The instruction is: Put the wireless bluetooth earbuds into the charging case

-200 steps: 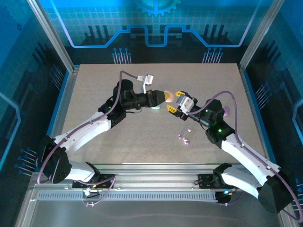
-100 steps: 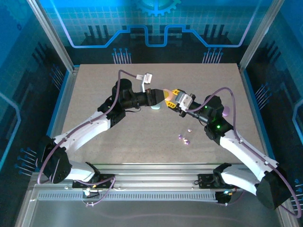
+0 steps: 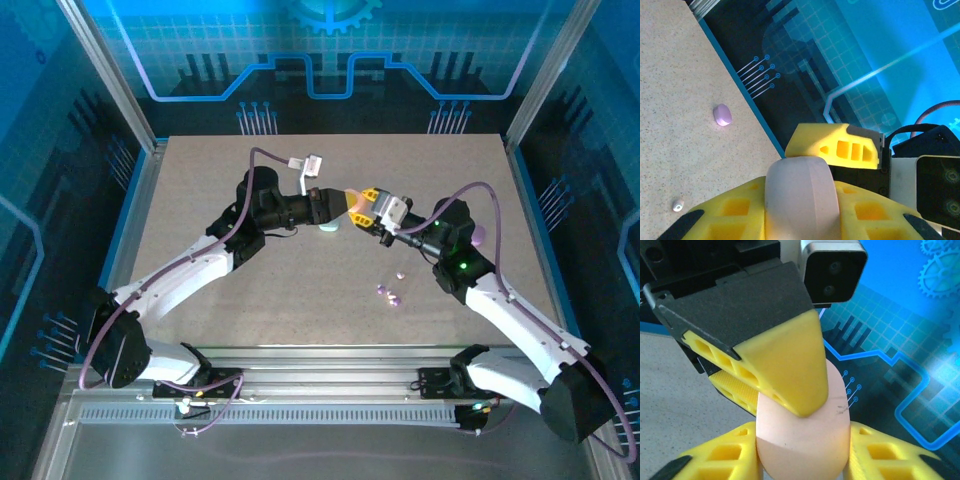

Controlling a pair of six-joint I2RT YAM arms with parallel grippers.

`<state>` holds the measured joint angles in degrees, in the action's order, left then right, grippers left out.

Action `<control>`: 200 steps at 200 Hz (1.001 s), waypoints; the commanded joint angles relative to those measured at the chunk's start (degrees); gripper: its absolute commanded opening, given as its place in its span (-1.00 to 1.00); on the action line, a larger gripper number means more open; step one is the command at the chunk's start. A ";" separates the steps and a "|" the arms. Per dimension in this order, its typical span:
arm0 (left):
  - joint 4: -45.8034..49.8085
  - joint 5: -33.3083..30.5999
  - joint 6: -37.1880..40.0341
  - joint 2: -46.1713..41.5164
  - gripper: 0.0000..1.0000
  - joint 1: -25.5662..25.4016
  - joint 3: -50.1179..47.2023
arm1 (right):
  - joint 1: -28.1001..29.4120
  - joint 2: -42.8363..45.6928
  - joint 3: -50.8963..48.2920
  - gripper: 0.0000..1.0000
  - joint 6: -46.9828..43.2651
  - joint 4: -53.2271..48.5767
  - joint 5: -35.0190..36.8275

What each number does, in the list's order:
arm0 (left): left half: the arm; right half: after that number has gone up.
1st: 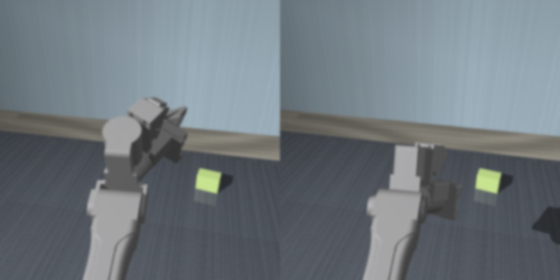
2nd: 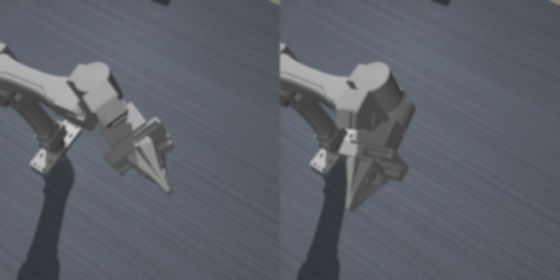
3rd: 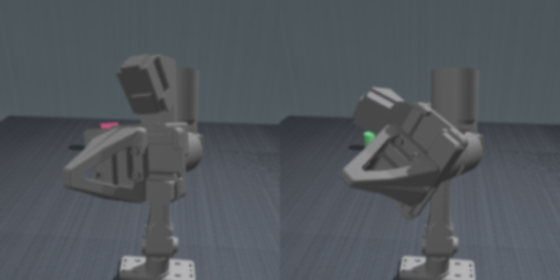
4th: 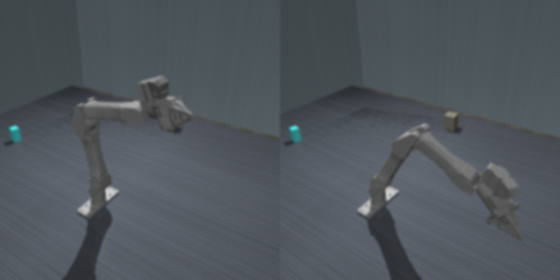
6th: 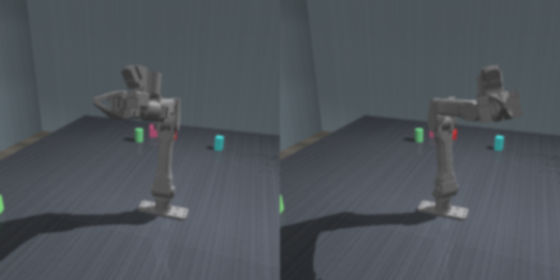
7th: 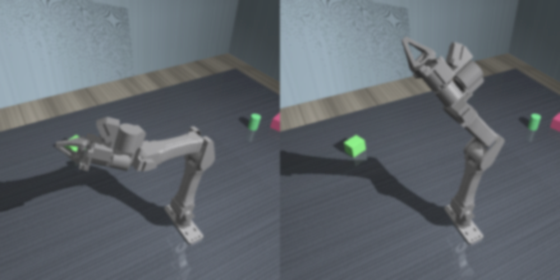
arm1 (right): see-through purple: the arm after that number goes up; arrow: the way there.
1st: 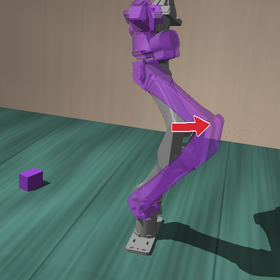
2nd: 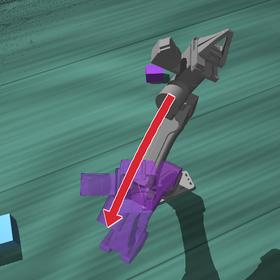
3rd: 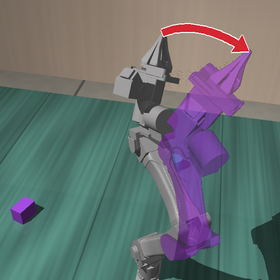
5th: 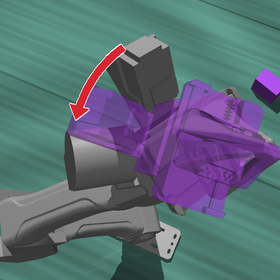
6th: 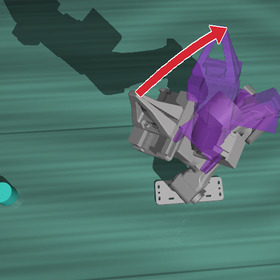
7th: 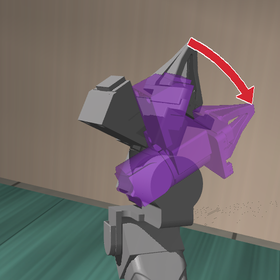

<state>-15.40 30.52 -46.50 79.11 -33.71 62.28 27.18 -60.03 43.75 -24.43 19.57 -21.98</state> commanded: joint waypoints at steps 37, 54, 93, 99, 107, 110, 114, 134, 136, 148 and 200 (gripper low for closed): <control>2.40 1.13 15.74 -4.86 0.20 -0.30 -1.01 | -1.95 -1.25 8.84 -0.36 -1.29 -17.54 -14.05; 3.90 1.17 26.35 -7.57 0.27 -0.37 -3.72 | -2.47 -2.45 11.12 -0.35 -1.61 -23.53 -20.19; 2.99 0.00 50.38 -14.53 0.33 -0.34 -11.81 | -3.01 -7.58 19.27 -0.37 -3.49 -37.51 -27.67; 2.68 -0.33 51.46 -14.63 0.33 -0.37 -12.30 | -3.03 -8.25 20.17 -0.37 -3.95 -38.99 -28.87; 3.59 -0.18 53.03 -14.44 0.32 -0.30 -12.08 | -3.01 -9.07 21.10 -0.38 -4.57 -40.47 -30.13; 4.24 0.14 53.75 -14.28 0.32 -0.32 -11.76 | -3.01 -9.24 21.44 -0.38 -4.83 -40.99 -30.67; 5.13 0.67 54.66 -14.05 0.31 -0.30 -11.39 | -3.01 -9.63 21.90 -0.39 -5.30 -41.70 -31.28; 6.83 1.94 56.29 -13.07 0.28 -0.34 -10.33 | -3.01 -10.87 23.43 -0.39 -6.56 -44.11 -32.86; 6.77 1.98 56.35 -13.08 0.27 -0.33 -10.34 | -3.05 -10.96 23.58 -0.39 -6.72 -44.38 -32.93; 5.88 2.32 56.36 -13.07 0.24 -0.35 -10.66 | -3.01 -11.53 24.34 -0.38 -7.61 -45.57 -33.39; 6.47 2.61 59.73 -13.95 0.00 -0.42 -11.57 | -3.02 -12.37 25.42 -0.36 -8.77 -47.06 -34.21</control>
<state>-9.56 32.86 9.17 65.67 -34.09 51.07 24.53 -72.03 67.20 -31.40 -24.58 -51.66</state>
